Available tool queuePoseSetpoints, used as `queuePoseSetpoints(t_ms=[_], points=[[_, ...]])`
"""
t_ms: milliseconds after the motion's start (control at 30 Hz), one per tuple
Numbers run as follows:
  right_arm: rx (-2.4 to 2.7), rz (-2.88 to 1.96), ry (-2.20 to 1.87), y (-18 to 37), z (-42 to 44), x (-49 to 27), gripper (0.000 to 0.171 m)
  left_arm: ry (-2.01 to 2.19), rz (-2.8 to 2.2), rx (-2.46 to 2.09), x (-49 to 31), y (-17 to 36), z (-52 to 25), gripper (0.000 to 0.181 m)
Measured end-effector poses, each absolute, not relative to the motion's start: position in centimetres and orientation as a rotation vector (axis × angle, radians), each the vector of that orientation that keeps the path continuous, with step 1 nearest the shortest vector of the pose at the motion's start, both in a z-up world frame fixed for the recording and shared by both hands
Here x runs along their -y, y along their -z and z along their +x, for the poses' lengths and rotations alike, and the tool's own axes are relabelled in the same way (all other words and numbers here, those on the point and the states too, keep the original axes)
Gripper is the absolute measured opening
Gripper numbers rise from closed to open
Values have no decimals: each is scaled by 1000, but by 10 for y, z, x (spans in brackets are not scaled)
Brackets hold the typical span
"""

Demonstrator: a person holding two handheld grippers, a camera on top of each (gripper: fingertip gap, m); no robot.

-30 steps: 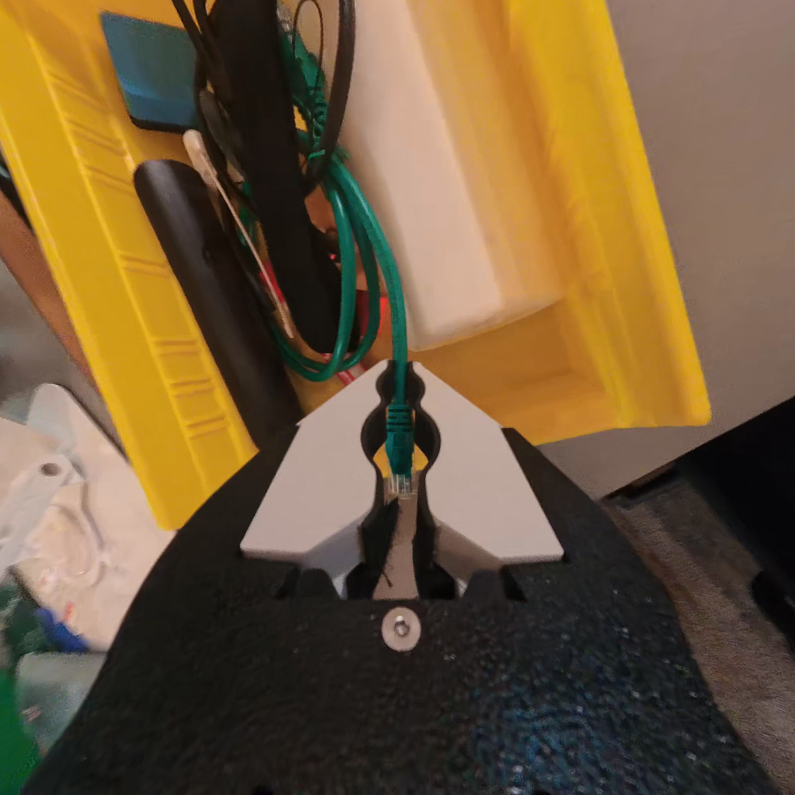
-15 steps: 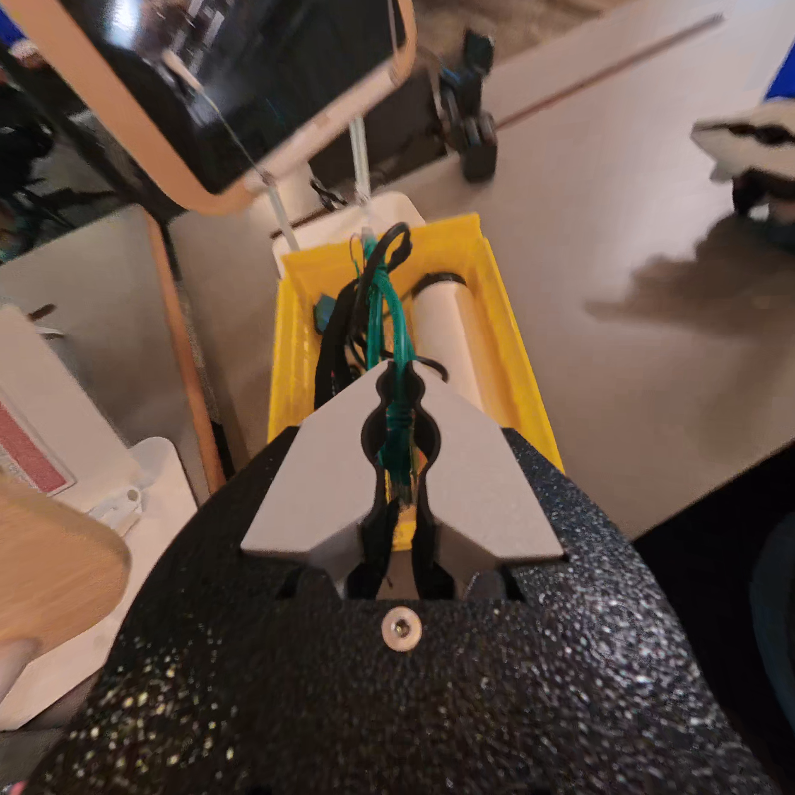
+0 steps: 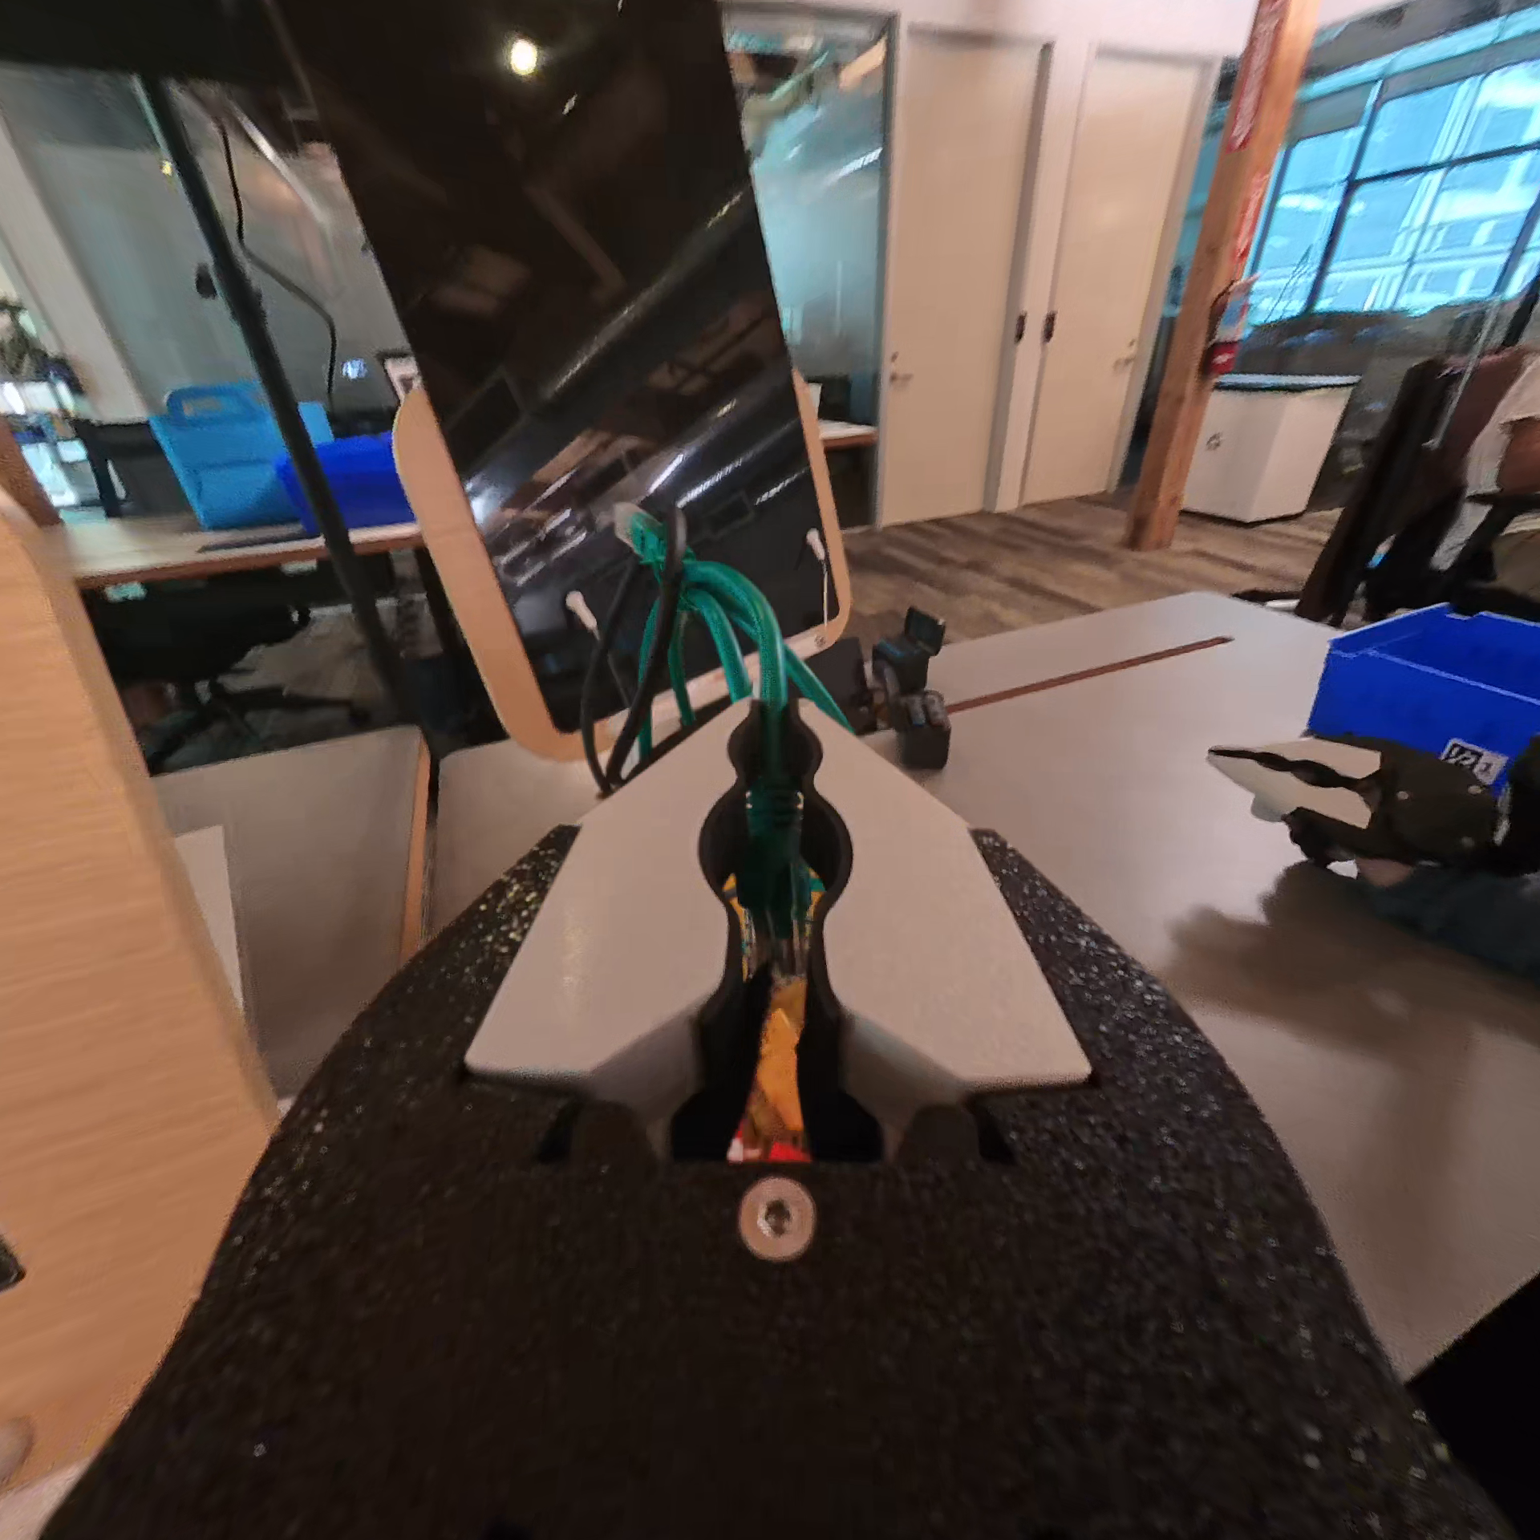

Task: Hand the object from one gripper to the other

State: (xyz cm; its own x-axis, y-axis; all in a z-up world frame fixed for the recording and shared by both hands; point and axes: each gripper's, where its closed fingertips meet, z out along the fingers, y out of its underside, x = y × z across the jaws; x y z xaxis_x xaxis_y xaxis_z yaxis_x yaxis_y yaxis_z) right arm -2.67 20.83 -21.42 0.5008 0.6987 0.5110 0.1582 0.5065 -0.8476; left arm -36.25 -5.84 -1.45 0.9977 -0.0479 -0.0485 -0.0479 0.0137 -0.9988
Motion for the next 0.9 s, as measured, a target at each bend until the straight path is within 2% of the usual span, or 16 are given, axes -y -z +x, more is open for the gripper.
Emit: queuePoseSetpoints(t_ms=[233,367,467,567,667,767,900], points=[[1033,-1008,-408,215,-28,-206,2,15,-1516,-158,50,10,-338,2],[1040,-1005,-405,215,-29,-206,2,-175,-1621,-40,38,21,-360,2],[1047,-999,-402,216,-30,-204,2,51,-1647,-70,29,27,-339,2],[1056,-994,-399,216,-31,-203,2,-64,-1715,-4,27,38,-360,2],[1063,-988,-395,216,-31,-202,2,31,-1732,-47,24,42,-345,2],[1068,-987,-394,217,-32,-202,2,-340,-1868,-67,28,58,-368,2],[1071,-987,-392,217,-32,-201,2,-683,-2141,-401,37,94,-360,3]])
